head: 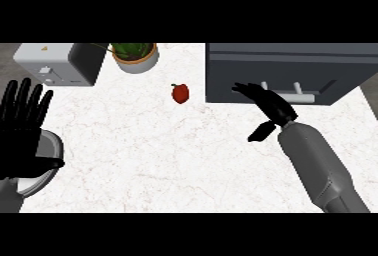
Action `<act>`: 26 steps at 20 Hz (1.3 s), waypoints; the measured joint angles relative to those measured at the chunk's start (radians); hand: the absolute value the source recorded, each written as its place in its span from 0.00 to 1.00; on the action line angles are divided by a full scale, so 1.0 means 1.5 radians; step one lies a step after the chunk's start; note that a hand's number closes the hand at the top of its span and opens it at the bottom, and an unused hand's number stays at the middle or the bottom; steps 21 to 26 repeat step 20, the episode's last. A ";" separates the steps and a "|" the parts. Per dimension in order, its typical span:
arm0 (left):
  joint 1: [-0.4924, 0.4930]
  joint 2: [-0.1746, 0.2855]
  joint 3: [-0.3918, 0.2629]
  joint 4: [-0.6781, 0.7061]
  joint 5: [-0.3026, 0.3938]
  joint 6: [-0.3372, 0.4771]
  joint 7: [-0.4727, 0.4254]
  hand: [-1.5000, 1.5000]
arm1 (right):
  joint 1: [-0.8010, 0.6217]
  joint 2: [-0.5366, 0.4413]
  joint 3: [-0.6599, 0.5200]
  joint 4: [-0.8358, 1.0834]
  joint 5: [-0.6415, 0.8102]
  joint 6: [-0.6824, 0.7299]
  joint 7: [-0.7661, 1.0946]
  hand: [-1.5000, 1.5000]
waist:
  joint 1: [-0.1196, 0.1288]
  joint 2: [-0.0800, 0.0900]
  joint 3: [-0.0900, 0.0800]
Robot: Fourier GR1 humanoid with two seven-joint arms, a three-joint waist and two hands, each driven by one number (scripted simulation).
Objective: Pick up the cup, place it into the drawer and close the drawer
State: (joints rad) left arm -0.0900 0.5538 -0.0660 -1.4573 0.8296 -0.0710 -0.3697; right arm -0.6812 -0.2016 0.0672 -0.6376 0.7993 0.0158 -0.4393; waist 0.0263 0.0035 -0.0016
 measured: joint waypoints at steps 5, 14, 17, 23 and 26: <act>-0.003 -0.005 0.010 0.003 -0.001 -0.019 0.008 0.00 | -0.088 -0.029 -0.035 0.127 -0.005 0.011 -0.067 0.00 | 0.008 -0.002 -0.002; -0.023 -0.023 0.001 0.021 -0.024 -0.035 0.002 0.00 | -0.158 -0.062 -0.067 0.249 -0.010 0.041 -0.132 0.00 | 0.025 0.002 -0.002; -0.025 -0.025 0.001 0.022 -0.030 -0.035 0.001 0.00 | -0.168 -0.070 -0.069 0.269 -0.009 0.057 -0.150 0.00 | 0.029 0.003 -0.002; -0.027 -0.026 0.000 0.022 -0.034 -0.037 0.002 0.00 | -0.173 -0.074 -0.074 0.285 -0.010 0.061 -0.165 0.00 | 0.033 0.003 -0.001; -0.027 -0.026 0.000 0.022 -0.034 -0.037 0.002 0.00 | -0.173 -0.074 -0.074 0.285 -0.010 0.061 -0.165 0.00 | 0.033 0.003 -0.001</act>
